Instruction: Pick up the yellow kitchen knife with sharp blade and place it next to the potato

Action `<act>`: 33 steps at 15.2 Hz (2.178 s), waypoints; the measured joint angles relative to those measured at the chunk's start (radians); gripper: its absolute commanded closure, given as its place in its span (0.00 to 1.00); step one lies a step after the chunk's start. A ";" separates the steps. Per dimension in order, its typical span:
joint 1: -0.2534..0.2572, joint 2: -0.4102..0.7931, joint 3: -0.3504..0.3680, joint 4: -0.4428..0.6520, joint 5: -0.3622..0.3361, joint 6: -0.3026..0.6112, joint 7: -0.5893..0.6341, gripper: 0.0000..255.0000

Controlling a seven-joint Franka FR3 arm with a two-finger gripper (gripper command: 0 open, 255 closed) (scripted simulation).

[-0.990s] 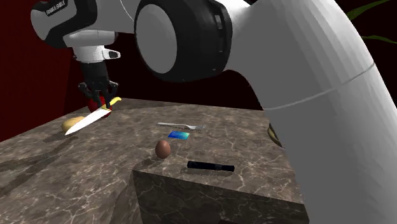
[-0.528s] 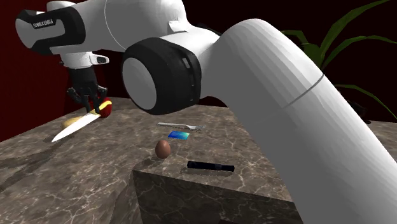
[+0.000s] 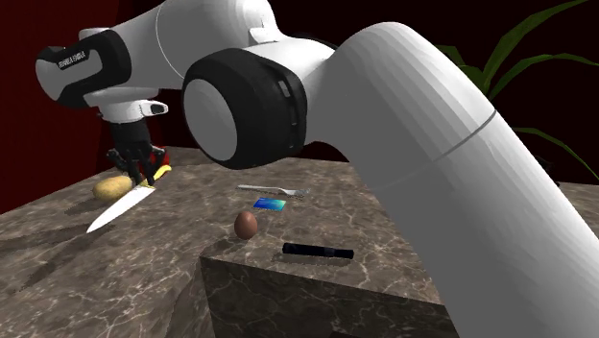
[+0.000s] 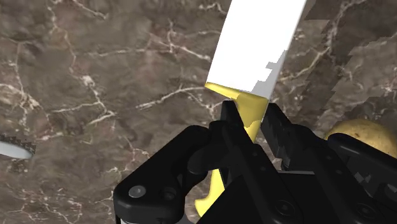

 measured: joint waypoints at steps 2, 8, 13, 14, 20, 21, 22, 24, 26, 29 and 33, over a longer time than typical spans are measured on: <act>0.000 0.005 0.000 -0.016 0.000 0.022 0.000 1.00; 0.005 0.008 0.001 -0.093 0.001 0.101 0.000 1.00; 0.006 0.014 0.002 -0.131 0.002 0.144 -0.001 1.00; 0.006 0.014 0.002 -0.132 0.002 0.146 -0.001 1.00; 0.006 0.014 0.002 -0.134 0.002 0.148 -0.001 0.00; 0.006 0.014 0.002 -0.134 0.002 0.148 -0.001 0.00; 0.006 0.014 0.002 -0.134 0.002 0.148 -0.001 0.00; 0.006 0.014 0.002 -0.134 0.002 0.148 -0.001 0.00; 0.009 -0.003 0.001 -0.117 0.000 0.114 0.003 0.00; 0.008 -0.022 0.000 -0.083 -0.001 0.063 0.003 0.00; 0.007 -0.020 0.000 -0.064 -0.001 0.045 0.002 0.00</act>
